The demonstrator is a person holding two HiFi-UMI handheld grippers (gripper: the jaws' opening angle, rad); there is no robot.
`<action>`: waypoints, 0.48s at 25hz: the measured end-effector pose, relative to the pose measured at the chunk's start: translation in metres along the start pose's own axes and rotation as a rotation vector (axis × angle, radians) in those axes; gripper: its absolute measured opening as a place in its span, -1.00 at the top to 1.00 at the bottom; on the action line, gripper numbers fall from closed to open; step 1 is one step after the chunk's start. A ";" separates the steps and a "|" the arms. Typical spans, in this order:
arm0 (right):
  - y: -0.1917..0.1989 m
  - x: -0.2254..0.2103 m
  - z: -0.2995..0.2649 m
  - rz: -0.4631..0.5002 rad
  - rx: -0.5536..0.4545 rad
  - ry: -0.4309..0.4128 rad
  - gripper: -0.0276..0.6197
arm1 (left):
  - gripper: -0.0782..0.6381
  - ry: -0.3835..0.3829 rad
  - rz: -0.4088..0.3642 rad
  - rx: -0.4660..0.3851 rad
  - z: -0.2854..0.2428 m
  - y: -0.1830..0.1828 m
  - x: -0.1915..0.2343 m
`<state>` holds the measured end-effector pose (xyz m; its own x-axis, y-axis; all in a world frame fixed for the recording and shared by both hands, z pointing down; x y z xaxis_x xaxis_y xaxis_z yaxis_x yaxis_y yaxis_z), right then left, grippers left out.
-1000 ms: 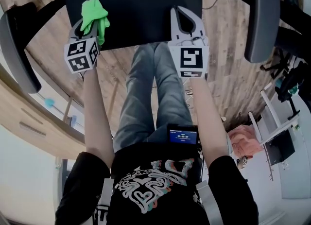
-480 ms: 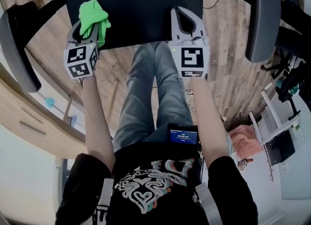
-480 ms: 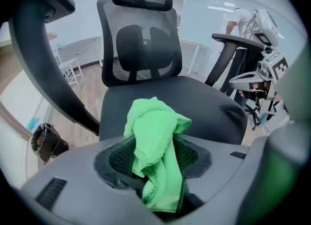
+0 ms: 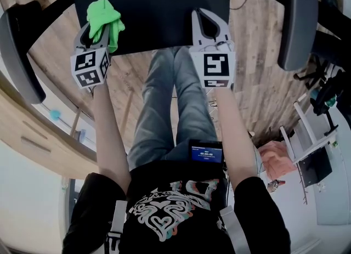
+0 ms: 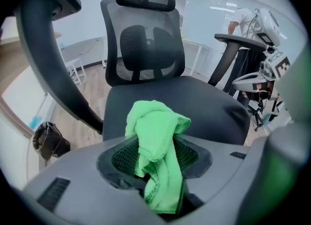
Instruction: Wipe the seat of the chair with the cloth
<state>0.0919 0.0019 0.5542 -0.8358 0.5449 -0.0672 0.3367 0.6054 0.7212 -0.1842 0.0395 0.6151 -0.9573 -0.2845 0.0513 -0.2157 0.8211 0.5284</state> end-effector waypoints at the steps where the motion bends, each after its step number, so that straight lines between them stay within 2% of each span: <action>1: -0.001 0.001 0.000 0.001 0.000 -0.002 0.91 | 0.26 -0.002 -0.001 -0.001 -0.001 0.001 0.002; 3: -0.003 0.002 0.000 0.004 -0.003 -0.005 0.91 | 0.39 -0.017 -0.003 -0.005 -0.003 -0.001 0.007; 7: -0.005 -0.001 0.005 0.007 -0.007 -0.002 0.91 | 0.44 -0.030 -0.002 0.023 -0.010 -0.001 0.006; 12: -0.005 -0.002 0.004 0.000 -0.008 0.000 0.91 | 0.48 -0.032 -0.090 0.076 -0.021 -0.003 0.005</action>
<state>0.0937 0.0000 0.5474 -0.8359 0.5448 -0.0674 0.3329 0.6008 0.7268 -0.1839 0.0254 0.6314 -0.9388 -0.3437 -0.0212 -0.3137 0.8283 0.4642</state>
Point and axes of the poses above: the fingertips, and each gripper's own axes: z backward along the fingers, x to its left, y out of its underside, the point moved 1 cm from there along z, backward along the fingers, and after that the axes turned 2 degrees about -y, right-handed, at the moved point
